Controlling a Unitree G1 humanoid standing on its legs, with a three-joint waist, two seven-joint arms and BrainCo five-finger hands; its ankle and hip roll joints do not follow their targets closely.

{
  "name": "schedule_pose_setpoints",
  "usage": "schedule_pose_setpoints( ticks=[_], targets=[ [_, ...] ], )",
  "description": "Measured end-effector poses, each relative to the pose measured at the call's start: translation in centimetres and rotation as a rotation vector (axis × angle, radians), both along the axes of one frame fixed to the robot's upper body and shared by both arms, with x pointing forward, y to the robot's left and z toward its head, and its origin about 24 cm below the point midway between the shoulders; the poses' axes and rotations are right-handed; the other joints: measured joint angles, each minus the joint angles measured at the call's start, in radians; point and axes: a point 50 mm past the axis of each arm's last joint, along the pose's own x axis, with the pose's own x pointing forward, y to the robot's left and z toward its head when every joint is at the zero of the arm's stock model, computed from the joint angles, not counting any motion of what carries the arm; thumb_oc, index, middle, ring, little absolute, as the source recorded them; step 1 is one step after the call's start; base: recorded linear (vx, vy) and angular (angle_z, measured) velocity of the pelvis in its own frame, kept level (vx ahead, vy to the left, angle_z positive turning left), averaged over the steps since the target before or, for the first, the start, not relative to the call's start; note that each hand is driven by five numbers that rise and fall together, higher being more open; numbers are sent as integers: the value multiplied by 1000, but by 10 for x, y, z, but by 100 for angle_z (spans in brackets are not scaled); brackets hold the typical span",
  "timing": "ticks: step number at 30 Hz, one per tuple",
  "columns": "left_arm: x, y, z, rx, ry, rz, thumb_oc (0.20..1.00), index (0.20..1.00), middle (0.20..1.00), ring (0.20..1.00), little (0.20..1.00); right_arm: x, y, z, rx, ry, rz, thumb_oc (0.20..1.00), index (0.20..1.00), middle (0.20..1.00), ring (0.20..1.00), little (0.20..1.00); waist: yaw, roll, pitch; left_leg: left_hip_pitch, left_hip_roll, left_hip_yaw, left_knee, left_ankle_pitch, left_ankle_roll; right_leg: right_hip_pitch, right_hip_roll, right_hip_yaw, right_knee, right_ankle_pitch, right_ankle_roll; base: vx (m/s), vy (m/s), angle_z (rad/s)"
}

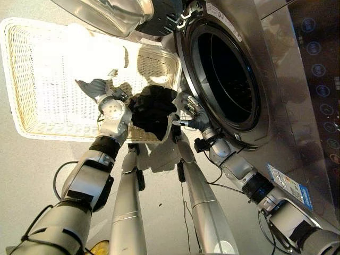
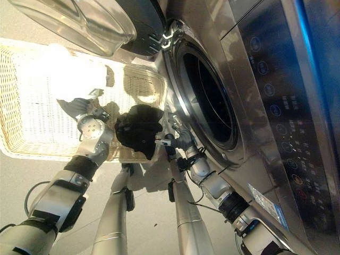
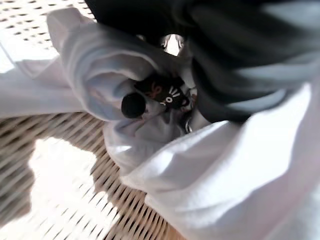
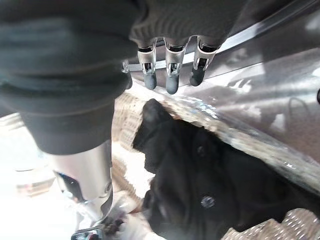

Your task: Put the clothes into the washing machine.

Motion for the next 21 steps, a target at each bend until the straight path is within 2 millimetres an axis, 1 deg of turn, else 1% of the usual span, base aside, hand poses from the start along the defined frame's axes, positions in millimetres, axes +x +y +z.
schedule_pose_setpoints(
  ticks=[2,3,4,5,8,10,11,13,15,16,18,19,20,21],
  targets=[
    [-5,-8,-18,14,32,-9,200,200,200,200,200,-1,0,0,22,-9,-6,1000,1000,1000,1000,1000,12,2,2,21,0,-13,-11,8,-7,12,0,-13,18,-15,-4,-63,-67,9],
    [-7,-10,-22,30,35,-11,200,200,200,200,200,-1,1,1,32,-9,-8,1000,1000,1000,1000,1000,14,3,2,28,0,-24,-15,11,-11,17,1,-18,23,-19,-5,-56,-52,15],
    [-11,-13,-30,47,48,-14,200,200,200,200,200,-1,1,4,47,-20,-12,1000,1000,1000,1000,1000,23,3,2,38,1,-29,-26,19,-16,21,1,-30,32,-24,-12,-52,-66,17],
    [-14,-17,-38,77,62,-17,200,200,200,200,200,0,-1,7,56,-34,-27,1000,1000,1000,1000,1000,44,8,6,50,5,-40,-34,26,-23,30,4,-41,35,-28,-17,-29,-50,18],
    [-23,-15,-52,176,88,-2,200,200,200,200,200,2,-6,15,69,-67,-48,1000,1000,1000,1000,1000,87,17,14,71,9,-66,-50,35,-36,40,6,-68,62,-47,-34,-44,-54,18],
    [-32,-17,-59,256,76,-26,200,200,200,200,200,3,-9,18,78,-74,-63,1000,1000,1000,1000,1000,111,35,27,87,9,-86,-59,44,-42,53,5,-87,79,-60,-40,-53,-47,21],
    [-35,-19,-58,291,62,-40,200,200,200,200,200,3,-11,18,81,-74,-69,1000,1000,1000,1000,1000,124,36,28,93,9,-88,-61,45,-43,55,4,-91,88,-64,-41,-56,-45,18],
    [-45,-22,-60,423,33,-82,200,200,200,200,200,3,-11,18,78,-79,-70,1000,1000,1000,1000,1000,148,48,35,113,9,-106,-67,48,-46,76,3,-102,95,-73,-45,-27,-38,15],
    [-51,-25,-57,559,2,-122,200,200,200,200,200,3,-11,20,73,-96,-72,1000,1000,1000,1000,1000,164,49,36,127,9,-115,-75,54,-50,87,0,-118,102,-80,-50,-30,-60,17],
    [-51,-26,-56,593,-1,-133,200,200,200,200,200,4,-12,22,75,-103,-77,1000,1000,1000,1000,1000,173,49,35,128,9,-117,-75,55,-51,91,0,-121,105,-81,-50,-46,-59,18],
    [-57,-32,-46,763,-52,-217,200,200,200,200,200,5,-12,27,75,-120,-78,1000,1000,1000,1000,1000,176,57,40,133,3,-135,-79,63,-52,98,-9,-143,112,-87,-51,-19,-27,20],
    [-59,-34,-44,809,-64,-244,200,200,200,200,200,6,-14,29,76,-124,-82,1000,1000,1000,1000,1000,182,60,42,137,1,-138,-82,65,-52,101,-12,-146,115,-89,-50,-18,-13,16],
    [-61,-41,-42,862,-80,-311,200,200,200,200,200,7,-16,30,76,-127,-86,1000,1000,1000,1000,1000,198,64,44,144,-2,-139,-86,67,-51,105,-15,-146,120,-92,-49,-17,-6,8],
    [-63,-46,-37,896,-107,-360,200,200,200,200,200,8,-15,33,77,-136,-81,1000,1000,1000,1000,1000,204,69,46,150,-5,-140,-88,68,-49,108,-18,-146,124,-95,-47,-24,-2,6]
  ],
)
